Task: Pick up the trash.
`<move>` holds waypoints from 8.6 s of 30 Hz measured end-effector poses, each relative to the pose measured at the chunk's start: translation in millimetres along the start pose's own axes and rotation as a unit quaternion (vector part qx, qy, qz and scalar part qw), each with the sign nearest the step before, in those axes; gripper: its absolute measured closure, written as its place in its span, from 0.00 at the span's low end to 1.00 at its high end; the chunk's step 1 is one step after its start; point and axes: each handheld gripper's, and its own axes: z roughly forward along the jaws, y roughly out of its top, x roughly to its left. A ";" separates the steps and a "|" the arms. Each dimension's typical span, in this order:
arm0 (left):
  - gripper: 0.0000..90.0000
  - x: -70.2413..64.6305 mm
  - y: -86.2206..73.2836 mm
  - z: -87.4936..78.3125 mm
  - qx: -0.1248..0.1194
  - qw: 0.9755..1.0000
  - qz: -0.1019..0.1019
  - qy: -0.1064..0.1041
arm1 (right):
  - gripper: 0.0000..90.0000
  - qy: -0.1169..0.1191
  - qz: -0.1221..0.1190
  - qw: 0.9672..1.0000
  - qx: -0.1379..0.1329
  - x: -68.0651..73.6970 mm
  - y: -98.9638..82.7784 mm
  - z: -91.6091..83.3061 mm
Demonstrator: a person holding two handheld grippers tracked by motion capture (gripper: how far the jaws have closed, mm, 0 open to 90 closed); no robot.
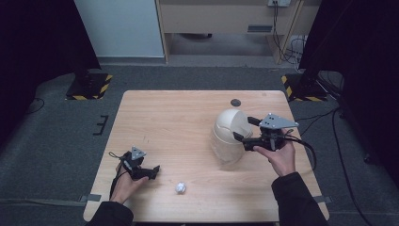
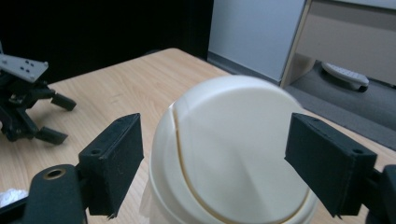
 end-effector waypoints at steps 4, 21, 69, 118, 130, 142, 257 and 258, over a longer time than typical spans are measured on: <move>0.00 -0.1 0.0 0.0 0.000 1.000 0.001 0.000 | 0.23 -0.004 -0.003 1.000 0.010 3.4 -2.8 3.3; 0.00 -0.2 0.0 0.0 0.000 1.000 0.001 0.000 | 0.24 0.007 0.012 0.999 0.045 5.7 -18.5 14.8; 0.01 0.1 1.0 -0.6 0.004 1.000 0.004 -0.006 | 0.23 0.001 0.026 0.999 0.030 -2.7 -13.3 -6.6; 0.00 -1.1 0.8 0.0 0.002 1.000 0.007 -0.010 | 0.22 0.075 0.007 0.997 -0.006 29.7 5.7 -22.9; 0.00 -1.1 0.8 0.1 0.002 1.000 0.007 -0.010 | 0.23 0.102 -0.004 0.995 -0.007 46.3 9.1 -13.4; 0.00 -1.1 0.8 0.2 0.002 1.000 0.008 -0.010 | 0.24 0.146 -0.021 0.989 0.009 79.3 7.4 14.4; 0.00 -1.1 0.4 0.2 0.000 1.000 0.008 -0.010 | 0.73 0.153 0.019 0.988 0.028 72.6 -33.6 -6.3; 0.00 -1.1 0.4 0.2 0.000 1.000 0.008 -0.010 | 0.73 0.150 0.022 0.988 0.025 69.8 -33.4 -9.9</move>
